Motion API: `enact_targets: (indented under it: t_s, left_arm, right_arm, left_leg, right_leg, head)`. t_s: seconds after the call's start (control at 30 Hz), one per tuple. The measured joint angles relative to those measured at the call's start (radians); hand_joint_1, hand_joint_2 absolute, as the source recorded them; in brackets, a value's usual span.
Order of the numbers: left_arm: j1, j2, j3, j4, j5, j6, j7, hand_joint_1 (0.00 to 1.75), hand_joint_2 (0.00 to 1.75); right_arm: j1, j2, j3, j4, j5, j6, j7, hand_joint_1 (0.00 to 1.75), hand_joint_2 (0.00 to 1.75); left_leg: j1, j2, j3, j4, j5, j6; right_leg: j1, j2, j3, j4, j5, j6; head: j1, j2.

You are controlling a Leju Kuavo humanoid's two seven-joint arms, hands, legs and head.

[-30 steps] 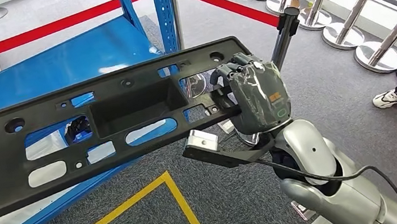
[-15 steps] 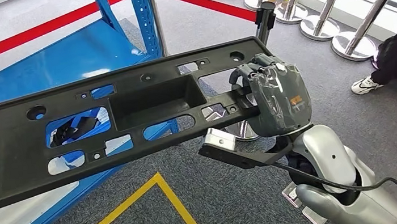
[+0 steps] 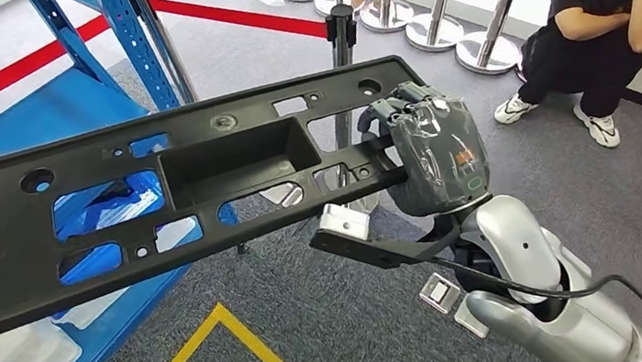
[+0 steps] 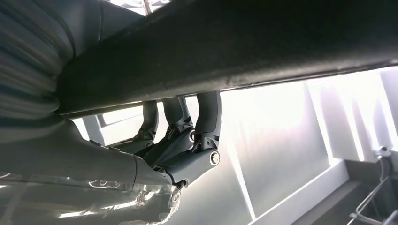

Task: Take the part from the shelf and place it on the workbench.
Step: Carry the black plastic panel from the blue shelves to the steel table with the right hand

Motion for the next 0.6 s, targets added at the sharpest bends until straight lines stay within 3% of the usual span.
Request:
enact_targets:
  t_s: [0.07,0.1,0.17,0.2,0.27,0.3,0.33,0.37,0.43,0.5,0.57,0.6]
  left_arm:
    - [0.001,0.0,0.0,0.0,0.0,0.0,0.0,0.0,1.75]
    - [-0.001,0.0,0.0,0.0,0.0,0.0,0.0,0.0,1.75]
    - [-0.003,0.0,-0.001,0.0,0.0,0.0,-0.001,0.0,1.75]
    - [-0.004,0.0,-0.001,0.0,0.0,0.0,-0.001,0.0,1.75]
    - [-0.002,0.0,-0.001,0.0,0.0,0.0,-0.001,0.0,1.75]
    - [-0.001,0.0,-0.001,0.0,-0.001,0.001,-0.001,0.0,1.75]
    - [0.0,0.0,-0.001,0.0,-0.001,0.001,-0.001,0.0,1.75]
    - [-0.001,0.0,-0.001,0.0,-0.001,0.002,-0.001,0.0,1.75]
    - [-0.001,0.0,-0.001,0.0,-0.001,0.002,-0.001,0.0,1.75]
    - [-0.002,0.0,-0.002,0.0,-0.001,0.002,-0.001,0.0,1.75]
    - [0.0,0.0,-0.002,0.0,0.0,0.001,-0.001,0.0,1.75]
    - [0.0,-0.001,-0.001,0.0,0.0,0.001,-0.001,0.0,1.75]
  right_arm:
    - [0.001,0.001,0.0,0.0,0.0,-0.002,-0.002,1.75,1.75]
    - [0.002,0.001,-0.001,0.0,0.0,-0.003,-0.003,1.75,1.75]
    - [0.003,0.001,-0.003,0.0,0.0,-0.005,-0.004,1.75,1.75]
    - [0.004,0.001,-0.003,0.0,0.0,-0.006,-0.005,1.75,1.75]
    - [0.008,0.002,-0.003,0.0,-0.002,-0.008,-0.007,1.75,1.75]
    - [0.011,0.001,-0.003,0.0,-0.003,-0.008,-0.008,1.75,1.75]
    - [0.013,0.001,-0.003,0.0,-0.004,-0.009,-0.009,1.75,1.75]
    - [0.014,0.001,-0.003,0.0,-0.005,-0.009,-0.009,1.75,1.75]
    - [0.014,0.001,-0.003,0.0,-0.006,-0.011,-0.01,1.75,1.75]
    - [0.014,0.002,-0.003,0.0,-0.007,-0.014,-0.01,1.75,1.75]
    - [0.013,0.002,-0.004,0.0,-0.008,-0.015,-0.012,1.75,1.75]
    - [0.012,0.002,-0.005,0.0,-0.009,-0.015,-0.012,1.75,1.75]
  left_leg:
    - [-0.002,0.018,0.0,-0.006,0.005,0.01]
    - [-0.002,0.03,0.001,-0.01,0.007,0.016]
    - [0.001,0.055,0.004,-0.019,0.012,0.027]
    - [0.0,0.067,0.004,-0.02,0.012,0.03]
    - [-0.002,0.094,0.004,-0.019,0.01,0.032]
    - [-0.002,0.107,0.005,-0.019,0.009,0.032]
    - [-0.002,0.119,0.006,-0.019,0.008,0.031]
    - [-0.002,0.129,0.008,-0.019,0.006,0.029]
    - [-0.004,0.146,0.014,-0.019,0.001,0.022]
    - [-0.008,0.16,0.019,-0.02,-0.002,0.01]
    - [-0.007,0.176,0.027,-0.025,-0.005,-0.002]
    - [-0.005,0.173,0.03,-0.02,-0.012,-0.007]
  right_leg:
    - [-0.006,0.018,-0.008,0.001,0.003,0.011]
    - [-0.004,0.008,-0.012,0.008,-0.003,0.016]
    - [-0.003,-0.044,-0.042,0.073,-0.043,0.025]
    - [-0.003,-0.074,-0.07,0.133,-0.074,0.029]
    - [-0.009,-0.095,-0.127,0.252,-0.119,0.035]
    - [-0.012,-0.099,-0.137,0.273,-0.118,0.037]
    - [-0.014,-0.103,-0.127,0.253,-0.097,0.037]
    - [-0.015,-0.111,-0.097,0.196,-0.063,0.036]
    - [-0.009,-0.153,-0.028,0.059,-0.011,0.031]
    - [0.002,-0.175,0.0,-0.003,0.0,0.019]
    - [0.006,-0.153,0.0,-0.008,0.002,0.005]
    - [0.005,-0.144,0.003,-0.013,0.004,0.0]
  head:
    - [0.0,0.0]
    - [0.001,0.0]
    - [0.014,0.0]
    - [0.022,0.0]
    - [0.034,0.0]
    - [0.038,0.0]
    - [0.043,0.0]
    - [0.048,0.0]
    - [0.058,0.0]
    - [0.061,0.0]
    - [0.058,0.0]
    - [0.054,0.0]
